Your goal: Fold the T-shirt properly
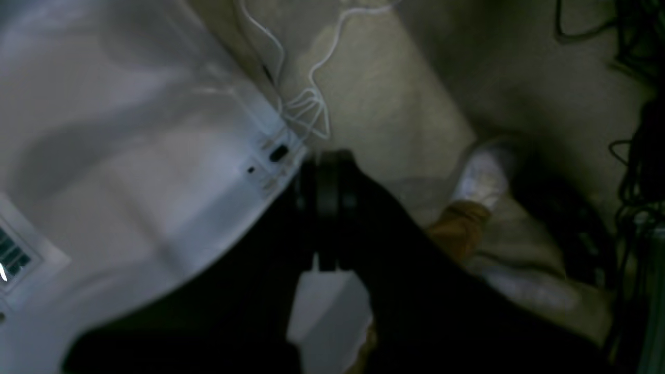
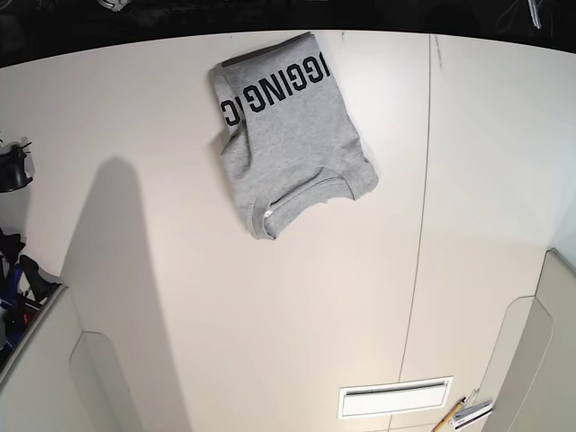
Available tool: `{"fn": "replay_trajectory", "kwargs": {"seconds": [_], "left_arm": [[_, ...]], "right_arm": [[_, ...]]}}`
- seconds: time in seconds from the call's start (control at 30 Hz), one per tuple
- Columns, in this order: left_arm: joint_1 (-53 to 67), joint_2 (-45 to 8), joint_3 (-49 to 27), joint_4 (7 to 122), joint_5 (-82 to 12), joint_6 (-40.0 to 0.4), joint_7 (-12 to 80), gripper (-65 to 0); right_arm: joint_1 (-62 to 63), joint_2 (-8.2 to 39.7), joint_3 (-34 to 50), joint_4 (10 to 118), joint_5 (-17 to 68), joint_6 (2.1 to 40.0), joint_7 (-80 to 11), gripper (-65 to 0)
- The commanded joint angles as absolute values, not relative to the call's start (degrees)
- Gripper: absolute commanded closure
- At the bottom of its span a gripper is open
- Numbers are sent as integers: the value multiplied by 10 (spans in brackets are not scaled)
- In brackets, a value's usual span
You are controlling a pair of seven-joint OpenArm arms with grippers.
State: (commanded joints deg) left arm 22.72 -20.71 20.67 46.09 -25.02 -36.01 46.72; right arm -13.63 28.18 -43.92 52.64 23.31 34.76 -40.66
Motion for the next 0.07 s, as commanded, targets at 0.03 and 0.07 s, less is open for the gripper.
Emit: {"fn": "replay_trajectory", "kwargs": {"seconds": [0.03,0.07], "left_arm": [[216,-197,207,442,-250,-360,467,-131],[206,-188,207,428,-250,-360,464,-131]], "right_arm": [[-131,282,-439,526,235,348,-406,0],[-126,283,-439,527,243,347,-406,0]]}}
